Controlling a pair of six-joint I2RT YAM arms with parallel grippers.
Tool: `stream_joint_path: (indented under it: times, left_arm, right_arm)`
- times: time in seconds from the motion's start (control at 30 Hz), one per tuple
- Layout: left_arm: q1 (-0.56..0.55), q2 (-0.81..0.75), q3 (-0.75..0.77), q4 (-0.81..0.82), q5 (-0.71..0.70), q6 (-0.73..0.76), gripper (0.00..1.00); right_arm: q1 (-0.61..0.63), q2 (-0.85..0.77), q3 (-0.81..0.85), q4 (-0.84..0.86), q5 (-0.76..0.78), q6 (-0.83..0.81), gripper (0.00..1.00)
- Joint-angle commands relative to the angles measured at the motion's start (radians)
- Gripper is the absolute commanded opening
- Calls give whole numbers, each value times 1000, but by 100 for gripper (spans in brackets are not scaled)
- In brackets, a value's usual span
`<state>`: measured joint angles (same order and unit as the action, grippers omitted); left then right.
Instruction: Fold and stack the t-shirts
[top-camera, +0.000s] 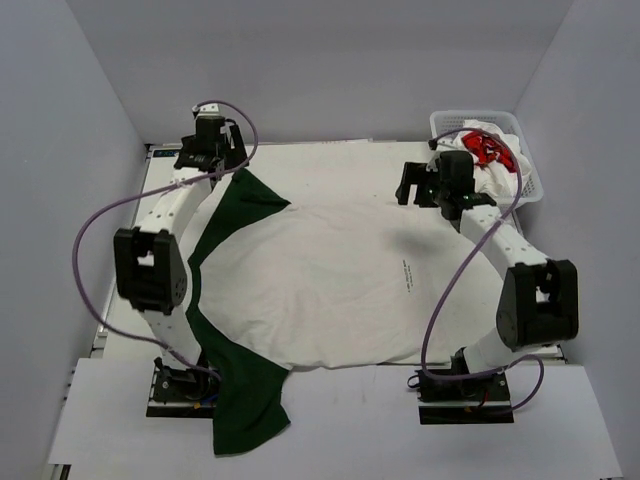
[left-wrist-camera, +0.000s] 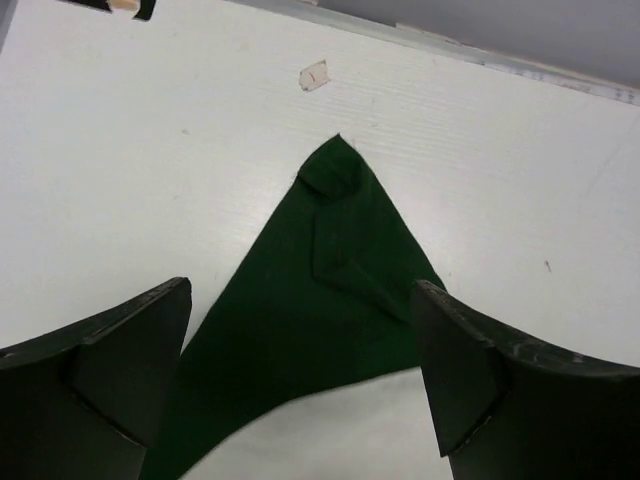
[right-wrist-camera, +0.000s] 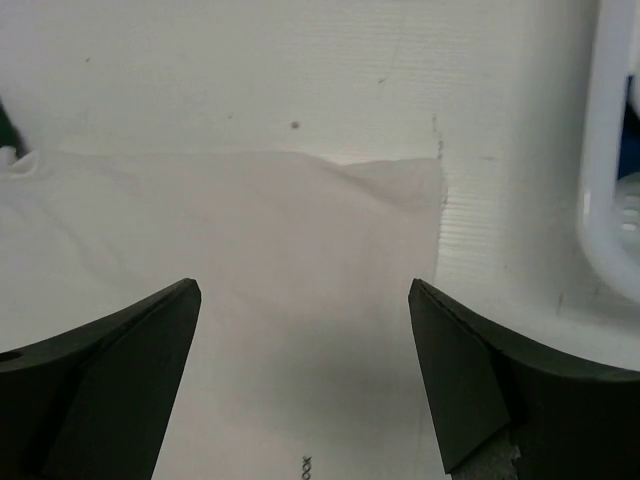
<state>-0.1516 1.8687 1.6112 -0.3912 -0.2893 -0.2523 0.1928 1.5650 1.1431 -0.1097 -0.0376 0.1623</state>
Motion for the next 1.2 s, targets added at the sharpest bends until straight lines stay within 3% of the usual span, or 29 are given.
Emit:
stream_joint_path:
  times: [0.0,0.17,0.27,0.43,0.53,0.77,0.97,1.17]
  left_arm:
    - [-11,-136,-165,-4,-53,-54,100]
    - [-11,-238,-419,5,21,-102,100]
    - [-11,-261,-497,26,70,-102,100]
    - [-11,-215,-522,35,97,-111,100]
    - [-11,-135,-496,35,108,-102,100]
    - [-11,119,-294,-63,98,-102,100]
    - [1,323,-64,-112,119,-64,100]
    - [23,731,537,-247,170,33,100]
  right_arm:
    - [45,-52,-74,9,-51,22,90]
    - [106,-43,-141,-25,10,29,90]
    - [149,-14,-144,-70,97,34,90]
    - [177,44,-140,-85,165,75,90]
    - [177,166,-80,-158,232,111,90]
    - [162,358,95,-197,248,144,90]
    - [119,594,371,-297,263,123,90]
    - [59,863,875,-412,151,62,90]
